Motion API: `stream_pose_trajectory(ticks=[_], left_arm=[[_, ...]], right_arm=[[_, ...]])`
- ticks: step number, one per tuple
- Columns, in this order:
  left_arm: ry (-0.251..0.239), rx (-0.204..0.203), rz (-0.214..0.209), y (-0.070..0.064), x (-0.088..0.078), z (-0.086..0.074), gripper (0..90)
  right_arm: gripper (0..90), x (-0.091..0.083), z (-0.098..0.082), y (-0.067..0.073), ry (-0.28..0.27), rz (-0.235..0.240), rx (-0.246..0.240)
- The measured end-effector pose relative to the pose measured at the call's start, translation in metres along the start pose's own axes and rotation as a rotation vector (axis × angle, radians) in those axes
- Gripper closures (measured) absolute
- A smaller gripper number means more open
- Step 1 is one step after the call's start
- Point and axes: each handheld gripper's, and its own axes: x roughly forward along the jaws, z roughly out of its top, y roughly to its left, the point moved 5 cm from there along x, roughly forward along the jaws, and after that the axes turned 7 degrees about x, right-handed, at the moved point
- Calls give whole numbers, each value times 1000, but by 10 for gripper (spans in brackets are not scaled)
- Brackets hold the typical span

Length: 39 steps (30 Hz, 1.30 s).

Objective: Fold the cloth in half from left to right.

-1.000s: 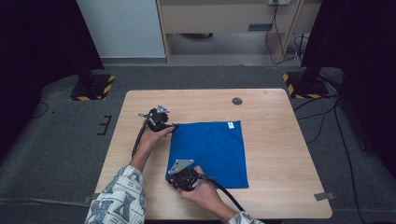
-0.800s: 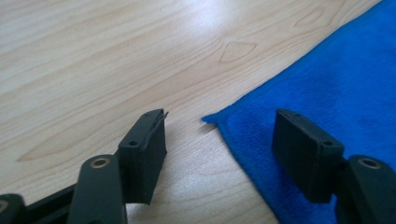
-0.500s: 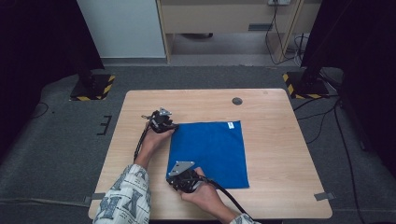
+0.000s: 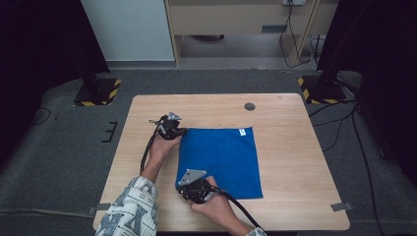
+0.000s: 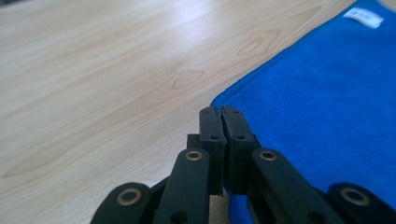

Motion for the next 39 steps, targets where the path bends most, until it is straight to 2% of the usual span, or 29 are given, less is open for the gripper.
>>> stream_pose_trajectory(ticks=[1,4,7,9,14,21,29,34,39], left_arm=[[-8,1,1,0,-8,4,881],[-7,-4,4,3,-17,7,881],[-7,-7,10,7,-22,7,881],[-15,-25,8,14,-24,6,881],[-12,-51,16,24,-29,1,881],[-6,-63,16,31,-36,-2,881],[-25,-36,17,36,-52,11,881],[-5,-24,15,40,-56,12,881],[-9,-31,2,43,-59,12,881]], right_arm=[[867,-2,2,1,-8,-4,-2],[868,-4,5,5,-16,-11,-2],[868,-4,6,8,-14,-10,-9],[868,-2,8,13,-15,-10,-27],[868,2,16,18,-24,-13,-36],[868,1,25,27,-48,-35,-59],[869,-2,35,33,-67,-71,-96],[869,-1,41,40,-77,-76,-106],[871,1,50,47,-93,-84,-118]])
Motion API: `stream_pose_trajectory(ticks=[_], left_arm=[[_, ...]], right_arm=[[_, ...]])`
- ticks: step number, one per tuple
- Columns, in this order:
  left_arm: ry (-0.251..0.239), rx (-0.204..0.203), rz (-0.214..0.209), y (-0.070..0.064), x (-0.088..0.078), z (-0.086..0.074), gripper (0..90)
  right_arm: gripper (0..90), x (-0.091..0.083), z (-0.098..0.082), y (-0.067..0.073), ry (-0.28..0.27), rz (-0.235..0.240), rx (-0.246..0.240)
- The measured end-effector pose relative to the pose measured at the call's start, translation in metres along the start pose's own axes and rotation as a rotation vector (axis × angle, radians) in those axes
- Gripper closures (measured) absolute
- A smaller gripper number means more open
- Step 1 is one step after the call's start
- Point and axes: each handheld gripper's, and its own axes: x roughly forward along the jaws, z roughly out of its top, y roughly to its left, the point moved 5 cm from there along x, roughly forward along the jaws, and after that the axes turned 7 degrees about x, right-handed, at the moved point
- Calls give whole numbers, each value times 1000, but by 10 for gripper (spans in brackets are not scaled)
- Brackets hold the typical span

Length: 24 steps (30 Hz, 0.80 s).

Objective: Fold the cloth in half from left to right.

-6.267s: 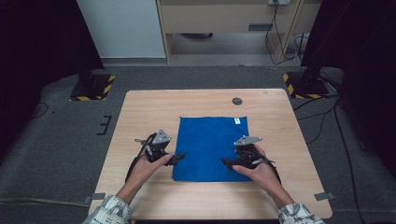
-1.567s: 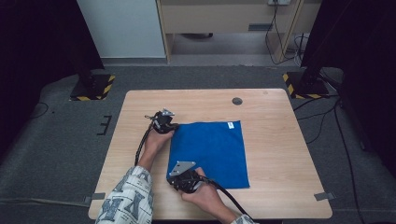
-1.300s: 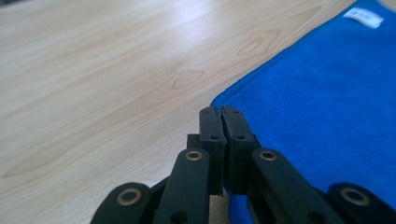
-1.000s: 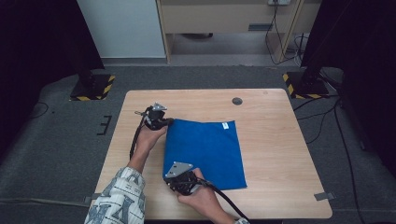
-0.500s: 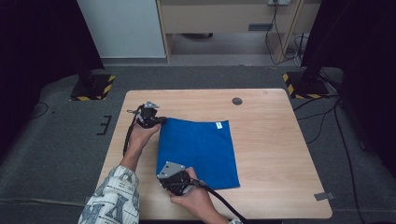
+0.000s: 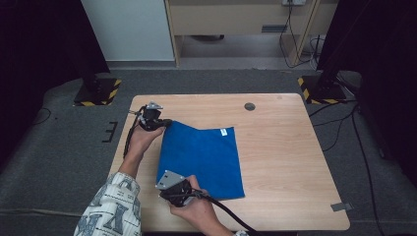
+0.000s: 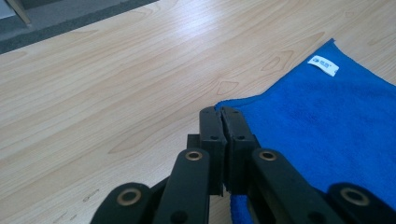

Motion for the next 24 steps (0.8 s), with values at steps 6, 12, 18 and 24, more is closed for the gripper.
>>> stream_pose_trajectory(ticks=[6,12,18,24], left_arm=[[7,-1,-4,4,-3,-3,881],[7,-10,5,14,-16,-7,881],[8,-18,10,20,-26,-9,881],[2,-22,4,17,-29,-1,880]], right_arm=[[873,2,11,5,-17,-1,-6],[875,7,21,15,-25,16,-24],[874,9,27,21,-29,30,-28],[871,6,28,18,-29,31,-11]])
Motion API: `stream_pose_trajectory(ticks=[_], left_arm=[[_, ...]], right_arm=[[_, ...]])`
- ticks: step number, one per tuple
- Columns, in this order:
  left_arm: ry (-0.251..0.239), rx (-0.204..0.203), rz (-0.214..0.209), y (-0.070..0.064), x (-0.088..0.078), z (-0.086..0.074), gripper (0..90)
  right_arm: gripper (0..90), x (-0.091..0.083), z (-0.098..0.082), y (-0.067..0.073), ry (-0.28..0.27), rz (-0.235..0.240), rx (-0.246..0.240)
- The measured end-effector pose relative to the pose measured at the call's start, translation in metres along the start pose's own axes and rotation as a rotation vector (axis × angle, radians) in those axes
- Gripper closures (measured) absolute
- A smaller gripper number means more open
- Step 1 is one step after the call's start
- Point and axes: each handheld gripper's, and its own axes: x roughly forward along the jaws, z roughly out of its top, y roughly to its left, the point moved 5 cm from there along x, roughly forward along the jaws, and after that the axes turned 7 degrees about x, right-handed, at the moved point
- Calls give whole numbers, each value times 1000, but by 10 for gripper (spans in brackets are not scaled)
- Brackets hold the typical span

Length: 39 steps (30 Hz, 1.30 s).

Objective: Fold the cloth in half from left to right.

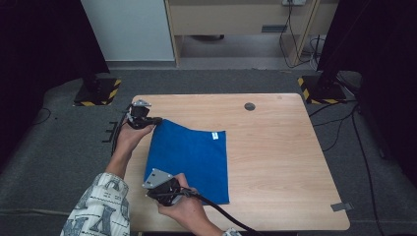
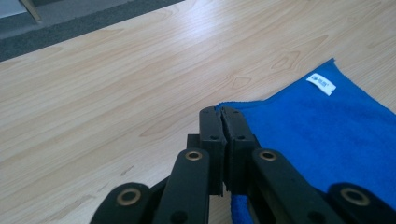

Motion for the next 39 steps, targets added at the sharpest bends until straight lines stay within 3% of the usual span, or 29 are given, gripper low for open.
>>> stream_pose_trajectory(ticks=[6,22,39], left_arm=[[9,7,-14,-12,12,8,878],[1,50,-83,-68,56,36,878],[30,65,-111,-96,87,42,878]], right_arm=[[871,-11,-5,-9,-4,-8,17],[871,-52,-47,-36,13,-54,53],[861,-70,-81,-62,41,-99,107]])
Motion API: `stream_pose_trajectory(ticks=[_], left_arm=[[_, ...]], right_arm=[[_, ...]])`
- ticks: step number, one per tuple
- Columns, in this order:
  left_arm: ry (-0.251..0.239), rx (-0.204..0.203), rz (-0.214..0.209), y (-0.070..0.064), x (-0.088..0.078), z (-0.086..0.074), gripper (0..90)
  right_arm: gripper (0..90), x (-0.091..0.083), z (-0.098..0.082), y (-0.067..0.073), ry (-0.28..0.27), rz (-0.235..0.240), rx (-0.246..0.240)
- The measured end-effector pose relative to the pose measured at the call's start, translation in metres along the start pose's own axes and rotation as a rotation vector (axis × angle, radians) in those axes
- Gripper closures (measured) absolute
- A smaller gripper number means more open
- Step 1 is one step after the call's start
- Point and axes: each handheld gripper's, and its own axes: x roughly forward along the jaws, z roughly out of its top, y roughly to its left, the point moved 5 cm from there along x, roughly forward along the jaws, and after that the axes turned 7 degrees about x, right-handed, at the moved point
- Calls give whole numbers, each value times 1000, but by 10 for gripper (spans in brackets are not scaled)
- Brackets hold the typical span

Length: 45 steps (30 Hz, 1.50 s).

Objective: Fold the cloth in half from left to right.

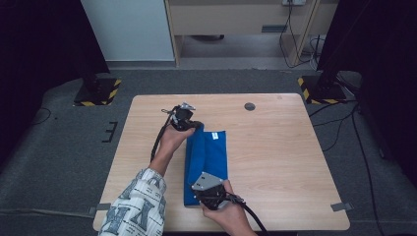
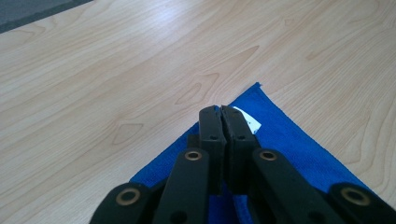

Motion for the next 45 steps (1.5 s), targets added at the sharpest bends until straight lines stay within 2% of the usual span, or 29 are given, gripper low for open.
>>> stream_pose_trajectory(ticks=[10,25,31,35,45], left_arm=[[9,1,-6,-6,14,4,878],[8,-15,-34,-15,36,4,875],[2,-22,-49,-19,42,4,838],[-11,-37,-65,-23,45,5,760],[-20,-37,-77,-27,46,7,754]], right_arm=[[852,-7,-11,-12,0,-22,34],[814,-6,-26,-19,25,-32,58],[714,-5,-32,-23,41,-42,66],[586,-8,-36,-29,55,-63,89],[533,-13,-44,-36,75,-76,108]])
